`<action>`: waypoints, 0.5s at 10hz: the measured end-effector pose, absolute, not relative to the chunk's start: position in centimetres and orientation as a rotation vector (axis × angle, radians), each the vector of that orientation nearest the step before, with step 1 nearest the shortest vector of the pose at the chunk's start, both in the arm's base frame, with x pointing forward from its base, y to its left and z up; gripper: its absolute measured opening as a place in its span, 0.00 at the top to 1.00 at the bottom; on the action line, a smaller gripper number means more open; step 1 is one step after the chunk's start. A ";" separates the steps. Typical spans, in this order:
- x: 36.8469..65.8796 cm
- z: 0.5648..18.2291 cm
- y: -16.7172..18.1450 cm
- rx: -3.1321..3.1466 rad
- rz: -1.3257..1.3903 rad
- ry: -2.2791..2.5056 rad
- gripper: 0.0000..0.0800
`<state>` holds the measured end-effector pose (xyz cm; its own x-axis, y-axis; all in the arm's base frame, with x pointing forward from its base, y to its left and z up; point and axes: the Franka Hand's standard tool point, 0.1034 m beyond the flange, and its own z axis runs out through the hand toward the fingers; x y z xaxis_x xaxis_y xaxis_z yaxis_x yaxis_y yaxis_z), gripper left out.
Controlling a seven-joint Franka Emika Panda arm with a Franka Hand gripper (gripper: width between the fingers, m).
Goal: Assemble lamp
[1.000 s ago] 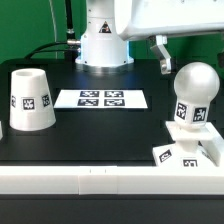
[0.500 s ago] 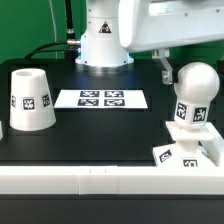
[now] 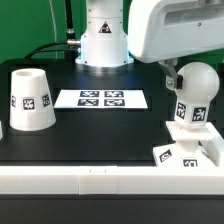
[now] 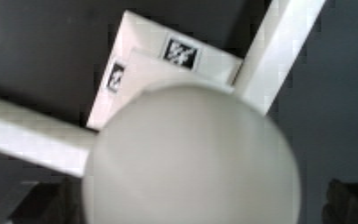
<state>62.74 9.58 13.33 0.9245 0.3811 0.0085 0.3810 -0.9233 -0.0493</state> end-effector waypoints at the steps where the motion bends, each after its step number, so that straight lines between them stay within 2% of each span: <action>1: 62.9 13.4 9.6 -3.042 -0.014 -0.634 0.13; 5: 62.6 12.7 9.8 -3.042 -0.001 -0.700 0.13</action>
Offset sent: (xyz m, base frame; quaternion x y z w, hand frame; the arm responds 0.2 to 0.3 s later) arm -0.0057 -0.0048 -0.0090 -0.0213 -0.0162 -0.0425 0.9987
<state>62.60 9.77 12.73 0.8993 0.4372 0.0049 0.4372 -0.8991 -0.0193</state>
